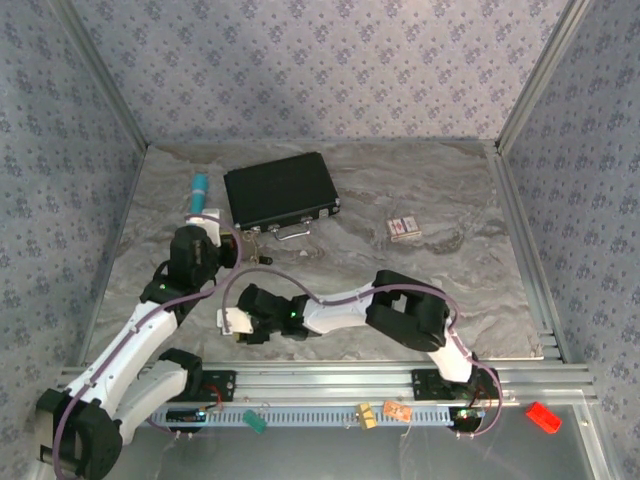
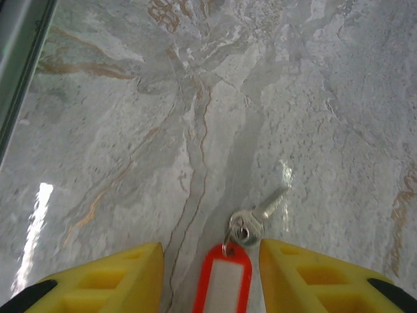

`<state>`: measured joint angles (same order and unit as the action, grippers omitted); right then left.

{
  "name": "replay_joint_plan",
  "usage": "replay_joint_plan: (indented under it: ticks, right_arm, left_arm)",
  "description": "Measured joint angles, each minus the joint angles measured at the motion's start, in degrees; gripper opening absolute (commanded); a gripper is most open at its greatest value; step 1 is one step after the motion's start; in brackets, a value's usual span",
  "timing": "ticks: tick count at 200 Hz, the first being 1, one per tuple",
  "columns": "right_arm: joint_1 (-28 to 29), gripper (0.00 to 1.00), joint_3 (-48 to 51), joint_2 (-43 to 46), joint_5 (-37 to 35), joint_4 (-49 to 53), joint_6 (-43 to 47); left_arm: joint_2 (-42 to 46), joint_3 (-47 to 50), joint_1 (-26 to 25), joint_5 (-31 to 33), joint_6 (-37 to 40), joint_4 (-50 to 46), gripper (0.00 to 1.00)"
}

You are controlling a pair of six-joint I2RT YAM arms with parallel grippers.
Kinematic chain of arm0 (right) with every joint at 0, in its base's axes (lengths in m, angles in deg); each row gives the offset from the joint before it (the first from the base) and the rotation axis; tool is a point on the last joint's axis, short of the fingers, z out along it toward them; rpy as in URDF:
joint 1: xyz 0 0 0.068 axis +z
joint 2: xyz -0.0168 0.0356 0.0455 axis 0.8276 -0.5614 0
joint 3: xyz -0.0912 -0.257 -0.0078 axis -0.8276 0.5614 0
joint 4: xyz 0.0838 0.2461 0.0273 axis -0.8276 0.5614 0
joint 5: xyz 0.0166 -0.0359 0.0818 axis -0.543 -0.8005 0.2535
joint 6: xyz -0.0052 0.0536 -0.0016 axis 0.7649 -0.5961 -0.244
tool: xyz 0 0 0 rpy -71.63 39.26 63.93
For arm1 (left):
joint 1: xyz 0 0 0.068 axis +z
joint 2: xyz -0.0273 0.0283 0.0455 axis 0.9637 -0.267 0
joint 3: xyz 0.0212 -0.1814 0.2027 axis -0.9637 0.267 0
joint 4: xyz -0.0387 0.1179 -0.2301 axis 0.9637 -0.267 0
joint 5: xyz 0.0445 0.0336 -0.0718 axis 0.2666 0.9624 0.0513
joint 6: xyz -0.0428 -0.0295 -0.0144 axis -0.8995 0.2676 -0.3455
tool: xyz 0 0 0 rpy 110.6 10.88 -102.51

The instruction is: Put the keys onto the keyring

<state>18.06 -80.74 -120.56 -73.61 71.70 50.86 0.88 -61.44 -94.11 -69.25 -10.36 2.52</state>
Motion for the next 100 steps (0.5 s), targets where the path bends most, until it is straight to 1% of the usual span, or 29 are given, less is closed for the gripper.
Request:
replay_joint_plan:
  ticks: [14, 53, 100]
  right_arm:
    - [0.0, 0.43, -1.4, -1.1, -0.8, 0.2, -0.2]
    - [0.0, 0.35, -5.0, -2.8, -2.7, 2.0, -0.7]
    - [0.0, 0.34, -6.4, -3.9, -3.5, 3.7, -0.9]
  left_arm:
    - [0.0, 0.0, 0.0, 0.0, -0.2, 0.0, 0.0]
    - [0.0, 0.0, 0.0, 0.0, -0.2, 0.0, 0.0]
    - [0.1, 0.0, 0.0, 0.0, -0.2, -0.1, 0.0]
